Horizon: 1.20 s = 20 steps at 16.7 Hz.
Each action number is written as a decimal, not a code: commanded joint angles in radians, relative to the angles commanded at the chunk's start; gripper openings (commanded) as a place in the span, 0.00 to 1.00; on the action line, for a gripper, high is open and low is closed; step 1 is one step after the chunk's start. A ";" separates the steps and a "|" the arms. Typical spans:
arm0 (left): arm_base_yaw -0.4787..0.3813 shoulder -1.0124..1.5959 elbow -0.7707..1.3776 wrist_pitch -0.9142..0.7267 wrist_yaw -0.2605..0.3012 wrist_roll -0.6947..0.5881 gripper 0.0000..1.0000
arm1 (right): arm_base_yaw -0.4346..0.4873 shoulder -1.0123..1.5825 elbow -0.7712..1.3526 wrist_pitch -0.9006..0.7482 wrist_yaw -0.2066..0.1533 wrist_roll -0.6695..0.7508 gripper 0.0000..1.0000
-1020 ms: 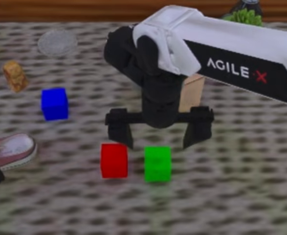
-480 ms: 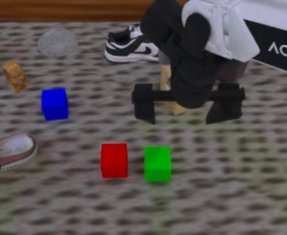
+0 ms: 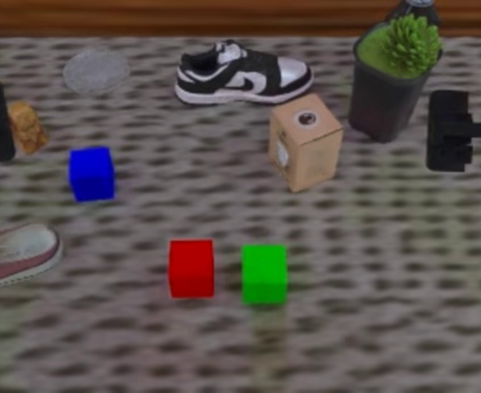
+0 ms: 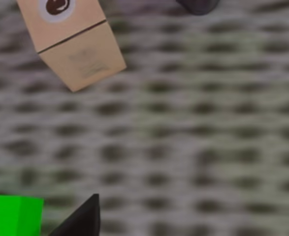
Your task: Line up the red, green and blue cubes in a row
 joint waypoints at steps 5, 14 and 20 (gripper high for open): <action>-0.042 0.567 0.449 -0.300 -0.004 -0.061 1.00 | -0.186 -0.537 -0.479 0.270 -0.007 -0.188 1.00; -0.098 1.236 1.053 -0.666 -0.001 -0.147 1.00 | -0.394 -1.130 -1.030 0.696 -0.128 -0.377 1.00; -0.107 1.328 1.149 -0.716 0.002 -0.161 1.00 | -0.423 -1.227 -1.101 0.777 -0.161 -0.397 1.00</action>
